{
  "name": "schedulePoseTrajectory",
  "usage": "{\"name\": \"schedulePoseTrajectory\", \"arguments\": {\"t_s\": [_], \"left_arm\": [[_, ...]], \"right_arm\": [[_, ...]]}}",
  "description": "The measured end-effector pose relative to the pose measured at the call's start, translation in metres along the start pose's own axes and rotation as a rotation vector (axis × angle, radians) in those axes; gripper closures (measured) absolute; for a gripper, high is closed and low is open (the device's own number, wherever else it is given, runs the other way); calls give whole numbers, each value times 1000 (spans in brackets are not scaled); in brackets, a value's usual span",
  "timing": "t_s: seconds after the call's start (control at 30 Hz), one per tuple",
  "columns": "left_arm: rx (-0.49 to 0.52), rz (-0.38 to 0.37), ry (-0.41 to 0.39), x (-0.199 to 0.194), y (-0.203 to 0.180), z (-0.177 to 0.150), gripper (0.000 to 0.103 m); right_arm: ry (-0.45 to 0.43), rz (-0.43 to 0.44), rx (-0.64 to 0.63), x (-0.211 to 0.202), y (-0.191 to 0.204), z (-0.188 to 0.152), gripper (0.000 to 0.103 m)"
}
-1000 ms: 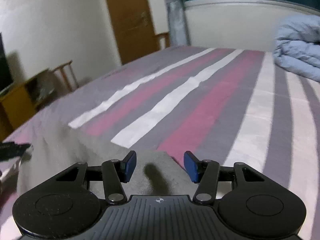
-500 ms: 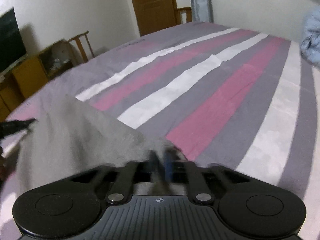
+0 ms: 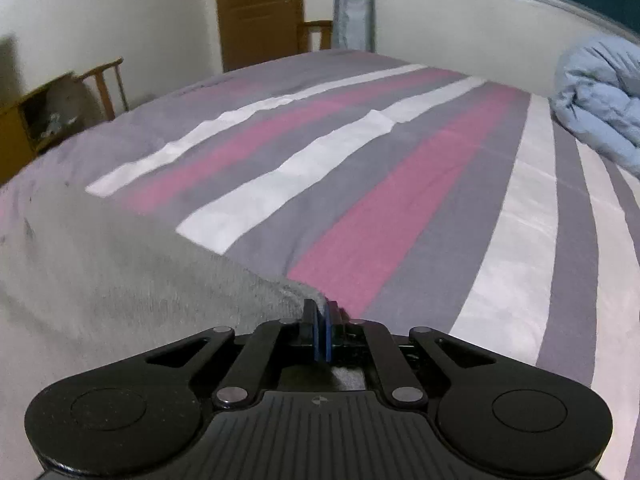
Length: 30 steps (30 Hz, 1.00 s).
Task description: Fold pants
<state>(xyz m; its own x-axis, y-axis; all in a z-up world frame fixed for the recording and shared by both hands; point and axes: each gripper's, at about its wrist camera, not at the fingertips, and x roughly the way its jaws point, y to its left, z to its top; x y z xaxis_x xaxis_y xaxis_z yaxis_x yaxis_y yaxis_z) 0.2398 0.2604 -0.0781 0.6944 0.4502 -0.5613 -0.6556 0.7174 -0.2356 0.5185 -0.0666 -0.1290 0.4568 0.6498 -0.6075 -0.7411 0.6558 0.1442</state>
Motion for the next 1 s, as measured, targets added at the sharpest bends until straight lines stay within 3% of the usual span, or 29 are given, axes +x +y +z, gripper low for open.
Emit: {"name": "schedulePoseTrajectory", "arguments": {"t_s": [0.2,0.3,0.47,0.57,0.67,0.7,0.8,0.87,1.0], "left_arm": [[73,-2,-28,-28,-4,-6,103],[120,-49,-62,-48,-22,-14,96],[239,-126,-91,-64,-66,-27,97],[287,-190,-57,-65,-89,-38,92],[331,-193,94,-46,-99,-56,94],[357,-193,102,-45,-99,-63,94],[472,-173,92,-54,-105,-71,94],[439,-190,102,-61,-99,-67,95],[375,-261,36,-82,-100,-63,95]], "right_arm": [[-183,10,149,-109,-30,-16,98],[-227,-44,220,-171,-48,-53,98],[-212,-139,367,-245,-68,-136,98],[-220,-173,482,-275,-74,-181,98],[-232,-222,592,-294,-73,-213,98],[-243,-231,616,-300,-70,-220,98],[-295,-262,659,-321,-62,-238,98],[-309,-285,664,-329,-59,-244,98],[-364,-304,708,-348,-59,-252,98]]}}
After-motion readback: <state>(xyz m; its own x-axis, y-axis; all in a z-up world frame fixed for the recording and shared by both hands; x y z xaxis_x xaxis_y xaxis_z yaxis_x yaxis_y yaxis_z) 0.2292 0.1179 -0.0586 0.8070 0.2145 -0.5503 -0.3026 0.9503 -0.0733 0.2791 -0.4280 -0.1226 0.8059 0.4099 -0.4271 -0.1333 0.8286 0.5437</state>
